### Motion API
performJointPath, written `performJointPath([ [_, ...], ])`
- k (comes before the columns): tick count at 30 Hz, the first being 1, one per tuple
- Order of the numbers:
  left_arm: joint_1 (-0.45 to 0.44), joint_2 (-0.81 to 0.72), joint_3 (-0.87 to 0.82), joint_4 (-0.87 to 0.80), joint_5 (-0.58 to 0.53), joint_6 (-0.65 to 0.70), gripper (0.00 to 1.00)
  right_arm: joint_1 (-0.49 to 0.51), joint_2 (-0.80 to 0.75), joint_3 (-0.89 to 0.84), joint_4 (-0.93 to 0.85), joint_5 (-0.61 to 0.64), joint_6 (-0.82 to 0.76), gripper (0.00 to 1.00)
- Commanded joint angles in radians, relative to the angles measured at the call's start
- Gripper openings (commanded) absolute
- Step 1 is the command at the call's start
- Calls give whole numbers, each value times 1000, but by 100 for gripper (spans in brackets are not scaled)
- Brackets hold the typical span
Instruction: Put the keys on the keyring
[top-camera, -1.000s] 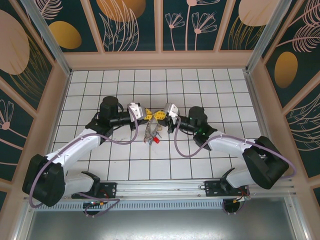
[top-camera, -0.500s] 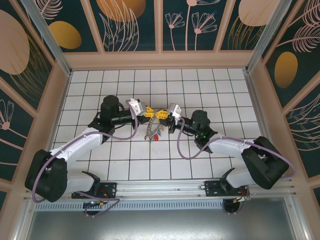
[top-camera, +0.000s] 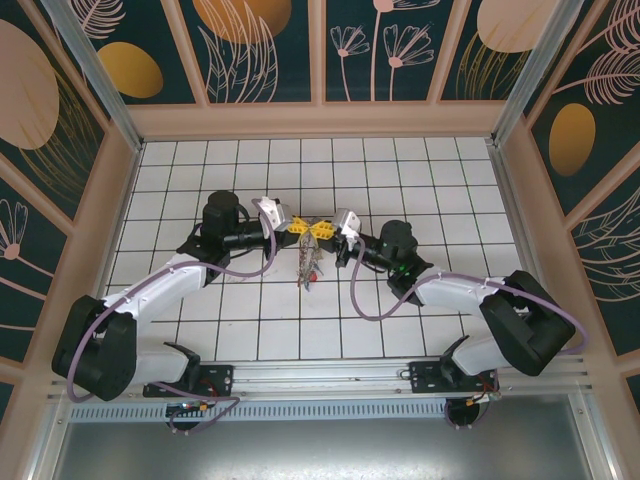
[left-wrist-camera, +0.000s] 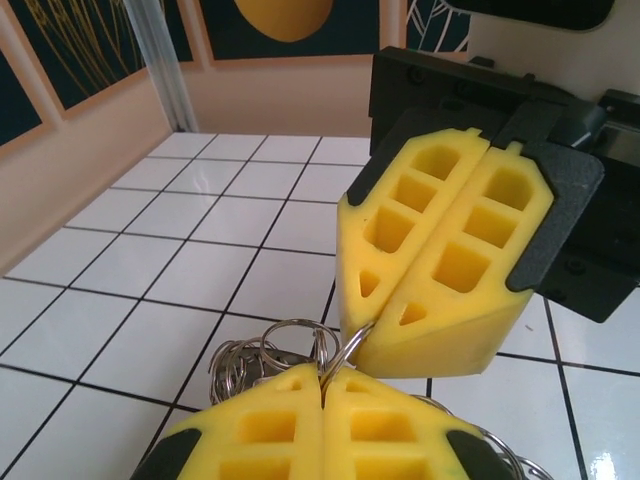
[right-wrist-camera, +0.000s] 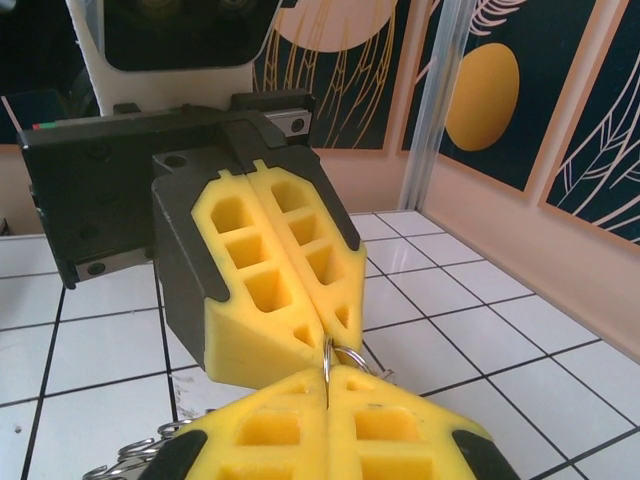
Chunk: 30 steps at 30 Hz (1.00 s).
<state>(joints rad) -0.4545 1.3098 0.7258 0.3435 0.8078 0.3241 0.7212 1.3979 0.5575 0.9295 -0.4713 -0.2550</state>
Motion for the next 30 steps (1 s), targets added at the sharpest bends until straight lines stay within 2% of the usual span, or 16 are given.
performJointPath([
  [1, -6, -24, 36, -54, -83, 44, 0, 21, -18, 61, -96, -39, -81, 0],
  [2, -6, -28, 44, -83, -115, 64, 0, 20, -20, 74, -157, -47, -112, 0],
  [6, -6, -55, 67, -176, -200, 152, 0, 18, -19, 165, -433, -113, -227, 17],
  [11, -7, -96, 60, -208, -270, 231, 0, 10, -10, 251, -627, -129, -304, 22],
  [22, -7, -122, 44, -215, -262, 250, 0, -3, 47, 348, -693, -120, -298, 22],
  [27, -7, -121, 41, -213, -243, 245, 0, -12, 40, 339, -639, -104, -279, 23],
  [30, -7, -121, 43, -224, -237, 258, 0, -27, 23, 330, -634, -95, -281, 27],
])
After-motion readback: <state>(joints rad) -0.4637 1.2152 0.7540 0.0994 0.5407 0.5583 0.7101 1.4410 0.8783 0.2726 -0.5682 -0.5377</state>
